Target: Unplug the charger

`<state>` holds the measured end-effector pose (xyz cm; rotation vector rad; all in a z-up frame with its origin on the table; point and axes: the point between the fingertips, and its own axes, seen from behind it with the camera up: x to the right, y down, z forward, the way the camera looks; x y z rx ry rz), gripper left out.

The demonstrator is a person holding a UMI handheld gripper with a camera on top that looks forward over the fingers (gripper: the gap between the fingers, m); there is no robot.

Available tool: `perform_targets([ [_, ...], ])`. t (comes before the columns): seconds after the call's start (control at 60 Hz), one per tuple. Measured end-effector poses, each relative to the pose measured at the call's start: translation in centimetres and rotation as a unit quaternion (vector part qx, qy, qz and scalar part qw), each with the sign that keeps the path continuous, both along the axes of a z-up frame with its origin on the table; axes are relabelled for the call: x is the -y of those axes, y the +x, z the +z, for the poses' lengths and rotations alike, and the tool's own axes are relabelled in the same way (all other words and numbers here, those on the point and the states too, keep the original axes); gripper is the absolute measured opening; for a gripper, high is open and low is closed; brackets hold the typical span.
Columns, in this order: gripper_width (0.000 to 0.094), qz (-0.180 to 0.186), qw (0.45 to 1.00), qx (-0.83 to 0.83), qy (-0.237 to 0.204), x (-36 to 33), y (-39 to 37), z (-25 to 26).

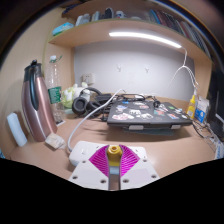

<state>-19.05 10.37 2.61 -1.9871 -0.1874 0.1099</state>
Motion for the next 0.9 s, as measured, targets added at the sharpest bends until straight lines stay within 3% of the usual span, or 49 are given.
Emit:
perform_targets([
  [0.133,0.0126,0.026,0.999,0.002,0.018,0.1,-0.2,0.8],
  [0.233,0.0123,0.029,0.992,0.032,0.119,0.5,0.3,7.1],
  [0.3,0.0122,0.028,0.986,0.037,0.16,1.3,0.5,11.7],
  [0.483,0.0123,0.006,0.982,0.017,0.188,2.9,4.3,17.0],
  [0.583,0.0125,-0.013,0.988,0.016,0.151,2.9,8.0,14.7],
  [0.717,0.0125,-0.033,0.997,0.025,0.065,2.6,12.2,7.7],
  [0.9,0.0144,-0.015,0.998,0.039,-0.049,3.2,13.5,0.0],
])
